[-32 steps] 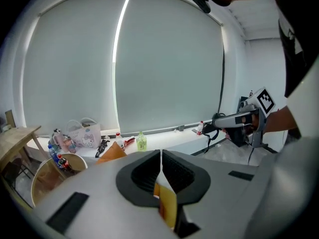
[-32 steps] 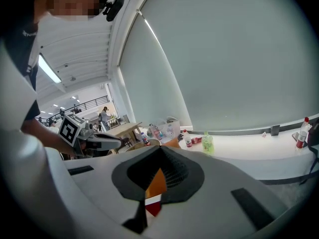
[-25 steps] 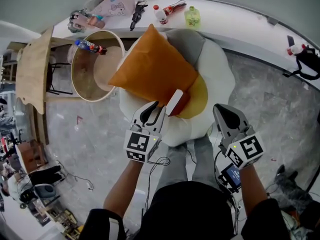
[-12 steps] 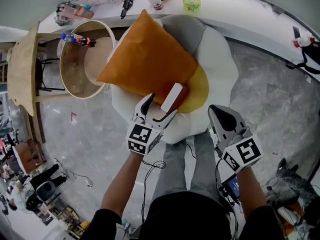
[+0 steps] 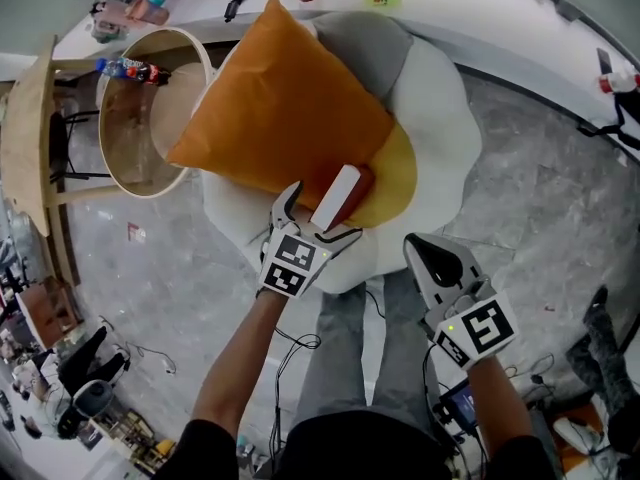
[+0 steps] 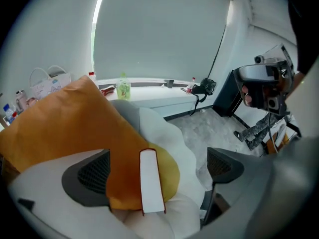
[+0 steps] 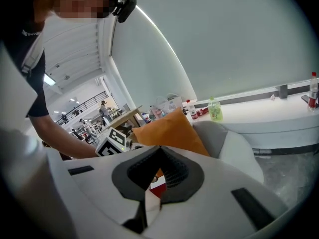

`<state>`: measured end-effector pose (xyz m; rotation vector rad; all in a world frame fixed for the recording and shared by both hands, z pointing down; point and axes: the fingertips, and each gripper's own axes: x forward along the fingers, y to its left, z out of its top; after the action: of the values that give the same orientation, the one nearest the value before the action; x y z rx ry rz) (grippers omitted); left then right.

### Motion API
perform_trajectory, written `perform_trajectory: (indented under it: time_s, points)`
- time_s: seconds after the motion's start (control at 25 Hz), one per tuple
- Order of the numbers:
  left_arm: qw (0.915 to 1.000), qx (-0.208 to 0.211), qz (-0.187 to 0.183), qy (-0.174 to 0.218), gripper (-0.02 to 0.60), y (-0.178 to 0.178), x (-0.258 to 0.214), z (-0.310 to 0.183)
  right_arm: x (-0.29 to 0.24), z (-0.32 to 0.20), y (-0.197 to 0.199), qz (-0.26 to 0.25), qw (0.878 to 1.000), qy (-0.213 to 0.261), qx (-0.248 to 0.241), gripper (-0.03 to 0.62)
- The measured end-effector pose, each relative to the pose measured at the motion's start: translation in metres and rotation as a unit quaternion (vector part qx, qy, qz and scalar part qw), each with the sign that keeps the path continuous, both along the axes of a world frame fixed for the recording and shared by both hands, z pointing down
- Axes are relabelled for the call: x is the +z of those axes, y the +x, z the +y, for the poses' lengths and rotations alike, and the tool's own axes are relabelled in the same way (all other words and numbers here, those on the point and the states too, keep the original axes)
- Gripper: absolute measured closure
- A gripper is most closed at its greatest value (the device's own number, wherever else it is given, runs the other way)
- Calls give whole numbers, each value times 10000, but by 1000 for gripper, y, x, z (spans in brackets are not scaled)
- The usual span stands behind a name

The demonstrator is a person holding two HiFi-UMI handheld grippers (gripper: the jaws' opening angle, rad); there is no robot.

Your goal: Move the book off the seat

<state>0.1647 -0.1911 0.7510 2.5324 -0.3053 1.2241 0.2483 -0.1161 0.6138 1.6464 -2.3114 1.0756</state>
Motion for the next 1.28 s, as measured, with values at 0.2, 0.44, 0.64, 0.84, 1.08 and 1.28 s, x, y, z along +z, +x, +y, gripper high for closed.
perform_trajectory:
  time_s: [0.2, 0.44, 0.64, 0.84, 1.08, 1.28]
  points:
    - [9995, 14, -243, -214, -12, 1, 38, 1, 14, 2, -5, -4, 9999, -106, -107, 585]
    - [9987, 77, -366, -334, -12, 3, 85, 0, 39, 9, -1, -81, 9997, -208, 53, 585]
    - [9978, 120, -507, -403, -12, 2, 119, 4, 70, 20, -5, -213, 9989, -379, 155, 585]
    - [9965, 242, -642, -478, -11, 4, 144, 7, 92, 28, -8, -332, 9979, -480, 272, 585]
    - [9911, 459, -1054, -678, -9, -4, 173, 15, 106, 36, -12, -435, 9967, -537, 414, 585]
    - [9861, 548, -1336, -818, 81, -8, 182, 26, 101, 39, -13, -458, 9965, -557, 413, 585]
